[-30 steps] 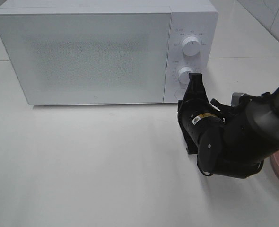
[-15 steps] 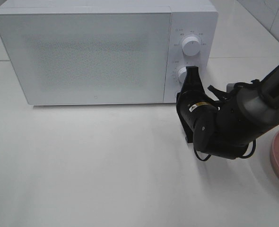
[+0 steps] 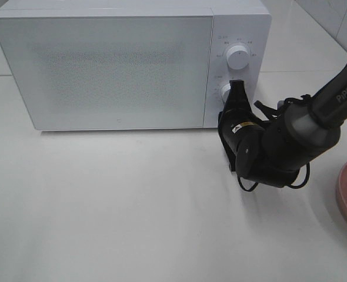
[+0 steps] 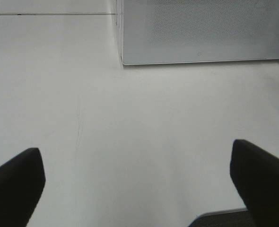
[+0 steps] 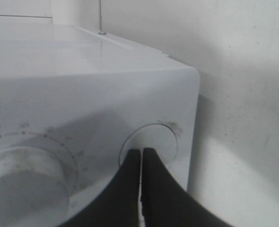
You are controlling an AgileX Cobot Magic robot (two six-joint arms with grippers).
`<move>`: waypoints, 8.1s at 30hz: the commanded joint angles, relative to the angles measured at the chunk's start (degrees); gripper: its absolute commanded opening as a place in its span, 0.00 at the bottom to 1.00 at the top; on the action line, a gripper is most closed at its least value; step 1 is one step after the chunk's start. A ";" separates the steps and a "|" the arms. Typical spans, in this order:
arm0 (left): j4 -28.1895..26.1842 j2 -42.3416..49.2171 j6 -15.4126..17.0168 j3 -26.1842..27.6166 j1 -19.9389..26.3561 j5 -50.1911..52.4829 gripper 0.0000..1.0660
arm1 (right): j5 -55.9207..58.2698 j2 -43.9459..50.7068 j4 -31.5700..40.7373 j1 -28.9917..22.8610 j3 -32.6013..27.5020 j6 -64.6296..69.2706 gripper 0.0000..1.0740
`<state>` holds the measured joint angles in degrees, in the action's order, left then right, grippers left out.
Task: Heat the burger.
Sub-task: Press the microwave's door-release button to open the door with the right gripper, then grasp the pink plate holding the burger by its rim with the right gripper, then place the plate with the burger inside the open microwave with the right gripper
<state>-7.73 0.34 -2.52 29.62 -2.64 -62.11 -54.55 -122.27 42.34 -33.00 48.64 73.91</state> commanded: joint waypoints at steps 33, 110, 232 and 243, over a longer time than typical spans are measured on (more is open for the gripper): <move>-0.46 0.29 0.06 -0.11 0.11 0.80 0.94 | -9.17 -4.98 2.18 1.49 12.32 -3.61 0.00; -0.46 0.29 0.06 -0.11 0.11 0.80 0.94 | 76.43 38.39 -31.23 2.46 -6.82 -65.32 0.02; -0.46 0.29 0.06 -0.11 0.11 0.80 0.94 | 87.66 23.09 -53.00 28.82 -6.82 -57.35 0.00; -0.46 0.29 0.06 -0.11 0.11 0.80 0.94 | 92.59 25.90 -63.60 24.24 -6.82 -46.81 0.00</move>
<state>-7.73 0.34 -2.52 29.62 -2.64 -62.11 35.98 -97.00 -18.45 -7.39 42.06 24.98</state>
